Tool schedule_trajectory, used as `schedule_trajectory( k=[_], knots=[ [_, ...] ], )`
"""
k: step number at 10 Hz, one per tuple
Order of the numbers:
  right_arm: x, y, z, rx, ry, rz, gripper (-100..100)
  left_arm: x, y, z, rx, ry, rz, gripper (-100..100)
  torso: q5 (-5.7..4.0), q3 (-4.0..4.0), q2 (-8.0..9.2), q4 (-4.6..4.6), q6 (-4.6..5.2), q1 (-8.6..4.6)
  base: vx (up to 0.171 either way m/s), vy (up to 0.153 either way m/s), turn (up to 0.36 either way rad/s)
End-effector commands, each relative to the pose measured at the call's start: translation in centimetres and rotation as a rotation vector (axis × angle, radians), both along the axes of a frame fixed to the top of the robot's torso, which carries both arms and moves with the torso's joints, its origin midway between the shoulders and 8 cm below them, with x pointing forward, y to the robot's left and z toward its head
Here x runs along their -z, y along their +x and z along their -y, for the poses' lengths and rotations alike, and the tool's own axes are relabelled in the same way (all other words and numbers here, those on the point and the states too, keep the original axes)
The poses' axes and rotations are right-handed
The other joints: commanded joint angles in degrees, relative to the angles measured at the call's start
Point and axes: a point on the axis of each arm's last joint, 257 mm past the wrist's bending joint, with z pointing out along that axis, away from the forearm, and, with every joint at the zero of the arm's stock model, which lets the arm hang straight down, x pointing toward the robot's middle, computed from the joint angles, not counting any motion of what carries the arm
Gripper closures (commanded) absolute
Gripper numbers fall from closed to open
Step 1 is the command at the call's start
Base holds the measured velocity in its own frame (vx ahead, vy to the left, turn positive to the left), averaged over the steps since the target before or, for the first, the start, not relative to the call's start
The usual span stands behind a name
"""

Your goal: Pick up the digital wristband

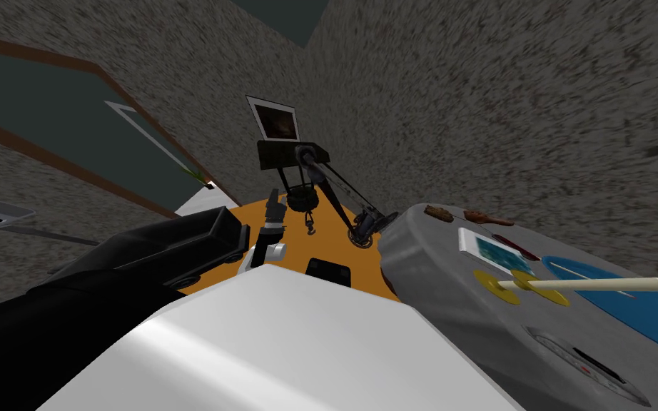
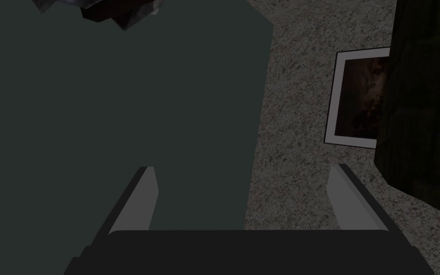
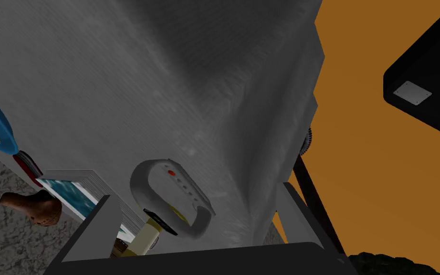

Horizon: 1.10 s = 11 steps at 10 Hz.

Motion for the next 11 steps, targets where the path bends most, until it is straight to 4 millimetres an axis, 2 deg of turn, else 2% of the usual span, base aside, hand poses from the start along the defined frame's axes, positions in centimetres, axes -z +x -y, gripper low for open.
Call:
schedule_trajectory(
  k=[1, 7, 11],
  knots=[
    [-0.4, -0.1, 1.2, -0.052, -0.045, -0.068, -100, 0.0, 0.0, 0.0, 0.0, 0.0, 0.0, 0, 0.0, 0.0, 0.0, 0.0, 0.0, 0.0, 0.071, 0.04, 0.098],
    [-0.5, -1.4, 3.4, -0.182, -0.121, -0.271, -100, 0.0, 0.0, 0.0, 0.0, 0.0, 0.0, 0, -0.01, -0.01, 0.0, 0.0, 0.01, -0.02, 0.066, 0.024, 0.054],
    [-0.3, -1.7, 3.8, -0.217, -0.131, -0.324, -100, 0.0, 0.0, 0.0, 0.0, 0.0, 0.0, 0, -0.01, 0.07, 0.11, 0.03, 0.03, -0.03, 0.041, 0.013, 0.03]
  ],
)
